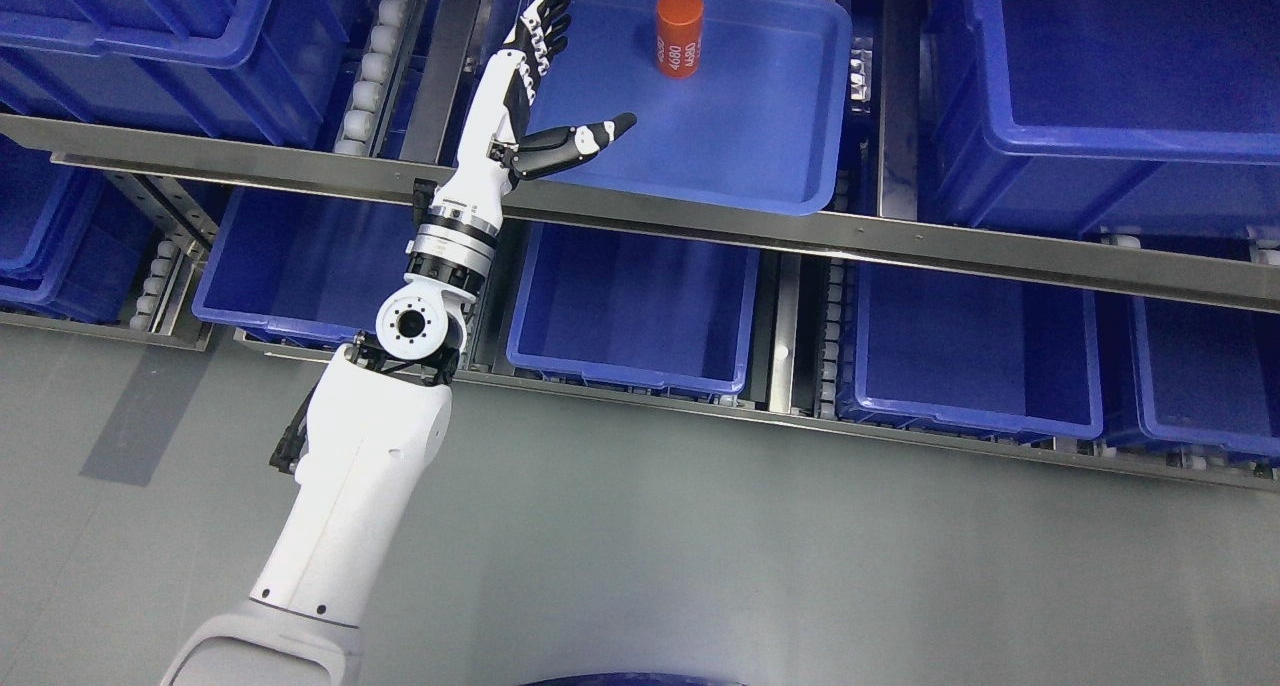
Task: Grab orange capacitor from left shelf to right desk
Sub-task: 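Reach the left hand into the blue bin toward the orange capacitor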
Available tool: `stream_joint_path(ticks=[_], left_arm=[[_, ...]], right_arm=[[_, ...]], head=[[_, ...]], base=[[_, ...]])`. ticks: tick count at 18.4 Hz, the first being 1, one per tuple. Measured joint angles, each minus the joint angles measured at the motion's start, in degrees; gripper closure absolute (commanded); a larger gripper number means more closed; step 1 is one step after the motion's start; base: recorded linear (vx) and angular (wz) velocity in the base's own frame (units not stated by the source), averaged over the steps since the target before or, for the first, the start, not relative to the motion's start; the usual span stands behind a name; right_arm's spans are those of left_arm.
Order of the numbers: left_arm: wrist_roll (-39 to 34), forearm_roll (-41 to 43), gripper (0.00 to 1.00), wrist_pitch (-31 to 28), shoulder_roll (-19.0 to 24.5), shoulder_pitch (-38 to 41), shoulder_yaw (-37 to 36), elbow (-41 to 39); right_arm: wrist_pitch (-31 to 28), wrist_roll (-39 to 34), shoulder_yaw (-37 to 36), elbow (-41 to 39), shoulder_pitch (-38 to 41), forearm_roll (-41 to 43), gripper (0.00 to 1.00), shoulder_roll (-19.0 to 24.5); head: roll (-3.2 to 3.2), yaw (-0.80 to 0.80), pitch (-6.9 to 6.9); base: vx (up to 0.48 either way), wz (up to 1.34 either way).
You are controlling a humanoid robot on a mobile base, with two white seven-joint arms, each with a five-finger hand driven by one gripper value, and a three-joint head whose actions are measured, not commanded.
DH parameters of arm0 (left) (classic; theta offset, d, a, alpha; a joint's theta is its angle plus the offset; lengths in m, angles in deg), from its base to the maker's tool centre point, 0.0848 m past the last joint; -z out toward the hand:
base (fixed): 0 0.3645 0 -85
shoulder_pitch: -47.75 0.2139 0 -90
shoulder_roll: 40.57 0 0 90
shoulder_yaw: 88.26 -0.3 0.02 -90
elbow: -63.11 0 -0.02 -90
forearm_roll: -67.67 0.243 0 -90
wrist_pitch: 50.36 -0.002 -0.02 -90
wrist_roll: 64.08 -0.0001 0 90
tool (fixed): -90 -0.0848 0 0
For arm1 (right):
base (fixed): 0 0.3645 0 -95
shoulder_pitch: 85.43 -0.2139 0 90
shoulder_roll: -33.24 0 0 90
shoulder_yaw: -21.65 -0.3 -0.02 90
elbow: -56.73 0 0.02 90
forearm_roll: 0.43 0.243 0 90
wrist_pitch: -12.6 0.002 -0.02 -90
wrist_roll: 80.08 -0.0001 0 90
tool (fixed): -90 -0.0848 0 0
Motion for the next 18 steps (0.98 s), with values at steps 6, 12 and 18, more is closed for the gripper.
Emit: stream_joint_path(ticks=[6, 12, 18], left_arm=[[1.5, 0.2, 0.0, -1.4, 0.0, -7.1, -1.6, 8.0], [4.1, 0.5, 0.0, -1.8, 0.0, -13.9, -4.0, 19.2], [4.9, 0.6, 0.02, -1.9, 0.0, -19.0, -6.2, 28.1]], right_arm=[[0.0, 0.0, 0.0, 0.0, 0.0, 0.0, 0.0, 0.0], [0.0, 0.0, 0.0, 0.0, 0.0, 0.0, 0.0, 0.0], [0.0, 0.2, 0.0, 0.0, 0.0, 0.0, 0.0, 0.0]], head=[[0.0, 0.0, 0.0], [0.0, 0.0, 0.0], [0.0, 0.0, 0.0]], base=[[0.027, 0.0], [0.0, 0.0], [0.0, 0.0]])
